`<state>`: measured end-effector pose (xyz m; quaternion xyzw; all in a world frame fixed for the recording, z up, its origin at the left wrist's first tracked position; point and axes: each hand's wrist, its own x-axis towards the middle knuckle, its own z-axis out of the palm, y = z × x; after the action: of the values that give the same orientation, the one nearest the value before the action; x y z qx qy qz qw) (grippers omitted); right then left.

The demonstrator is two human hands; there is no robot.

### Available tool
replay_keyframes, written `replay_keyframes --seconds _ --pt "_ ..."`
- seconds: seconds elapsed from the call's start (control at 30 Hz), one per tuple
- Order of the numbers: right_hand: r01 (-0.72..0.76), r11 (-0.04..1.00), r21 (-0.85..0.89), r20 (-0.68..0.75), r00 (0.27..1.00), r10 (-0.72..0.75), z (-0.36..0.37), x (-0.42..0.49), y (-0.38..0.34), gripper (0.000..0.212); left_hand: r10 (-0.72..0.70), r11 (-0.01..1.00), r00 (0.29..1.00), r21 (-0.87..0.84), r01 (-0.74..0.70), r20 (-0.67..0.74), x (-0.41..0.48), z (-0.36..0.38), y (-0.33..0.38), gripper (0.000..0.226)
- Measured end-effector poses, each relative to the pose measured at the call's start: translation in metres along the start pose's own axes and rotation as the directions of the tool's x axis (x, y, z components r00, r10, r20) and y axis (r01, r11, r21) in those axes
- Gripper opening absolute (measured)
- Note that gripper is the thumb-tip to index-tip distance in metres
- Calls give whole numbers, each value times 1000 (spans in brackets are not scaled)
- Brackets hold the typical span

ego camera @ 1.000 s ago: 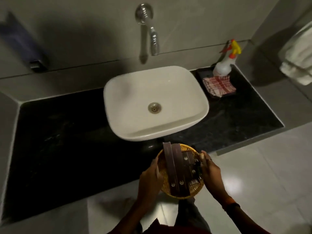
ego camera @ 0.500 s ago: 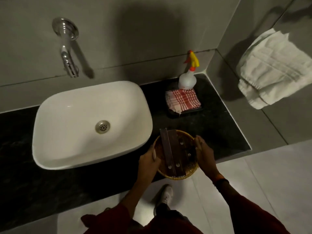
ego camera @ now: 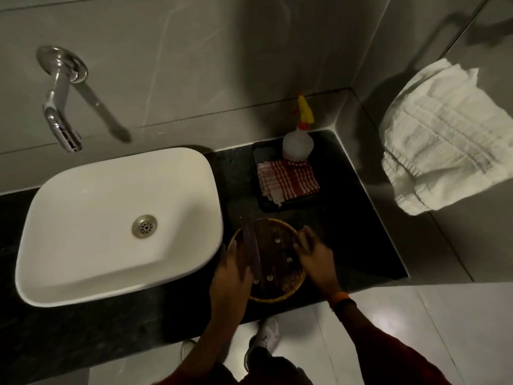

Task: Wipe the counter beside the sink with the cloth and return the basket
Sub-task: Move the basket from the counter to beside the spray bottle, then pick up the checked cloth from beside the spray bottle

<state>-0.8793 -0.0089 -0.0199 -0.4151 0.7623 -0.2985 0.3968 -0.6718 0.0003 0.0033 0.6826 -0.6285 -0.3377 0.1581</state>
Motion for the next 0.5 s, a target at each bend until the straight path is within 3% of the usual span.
replay_keyframes --seconds 0.1,0.17,0.27,0.37,0.5 --pt "-77 984 159 -52 995 87 -16 22 -6 44 179 983 978 54 -174 -111 -4 5 32 65" --pt "-42 983 176 -102 993 61 -28 51 -17 38 237 971 964 32 -235 -117 26 7 54 57" --pt "3 998 70 -143 990 7 -41 101 -38 36 219 972 976 -88 -219 -6 98 10 87 41" --pt "80 997 -18 -88 993 -81 -43 148 -54 29 248 957 969 -163 -242 17 168 20 117 23" --pt "89 976 -197 -18 995 -94 -38 193 -57 48 72 997 989 -52 -65 130 237 47 130 23"
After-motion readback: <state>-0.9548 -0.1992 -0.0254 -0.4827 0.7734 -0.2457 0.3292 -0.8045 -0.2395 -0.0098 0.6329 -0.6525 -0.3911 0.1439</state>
